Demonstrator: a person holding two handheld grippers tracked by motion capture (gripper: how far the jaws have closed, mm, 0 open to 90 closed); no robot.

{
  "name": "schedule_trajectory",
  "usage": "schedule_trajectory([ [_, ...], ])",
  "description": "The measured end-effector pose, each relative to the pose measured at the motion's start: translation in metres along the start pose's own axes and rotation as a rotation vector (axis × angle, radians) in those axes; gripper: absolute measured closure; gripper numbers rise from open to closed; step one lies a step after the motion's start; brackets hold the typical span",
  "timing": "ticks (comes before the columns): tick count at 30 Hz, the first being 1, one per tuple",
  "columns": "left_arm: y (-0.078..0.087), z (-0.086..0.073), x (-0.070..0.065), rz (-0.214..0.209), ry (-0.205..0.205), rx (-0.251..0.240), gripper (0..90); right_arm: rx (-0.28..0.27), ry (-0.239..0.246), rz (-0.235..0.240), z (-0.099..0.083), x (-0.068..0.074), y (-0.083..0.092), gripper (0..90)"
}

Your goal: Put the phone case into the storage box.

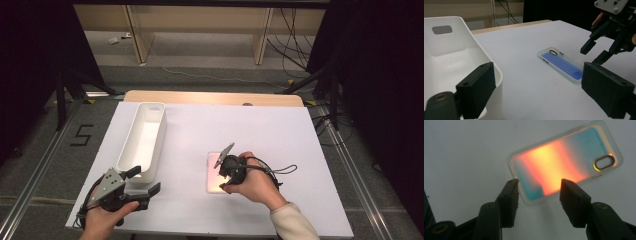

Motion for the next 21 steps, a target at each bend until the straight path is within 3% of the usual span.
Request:
schedule_trajectory([
  [5,0.0,0.0,0.001,0.001,-0.015,0.003,11.5,0.037,0.016,0.011,-0.001,0.003,-0.005,50.7],
  [13,0.0,0.0,0.001,0.001,-0.015,0.002,11.6,0.05,0.05,0.039,-0.001,0.012,-0.014,53.3],
  [19,-0.001,0.0,0.001,-0.004,-0.023,0.004,11.6,0.072,0.098,0.056,-0.003,0.013,-0.02,58.8],
  [21,-0.001,0.0,0.001,-0.004,-0.021,0.003,11.6,0.109,0.147,0.059,-0.005,0.014,-0.024,61.0],
])
Point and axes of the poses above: each handheld gripper's, and its own axes: y roughly backward along the jaws, z roughly out of its top, x roughly to its left, the point moved 7 cm from there along -y, roughly forward along the jaws, and after that the axes turned 15 degrees about -x, right-handed, at the moved point
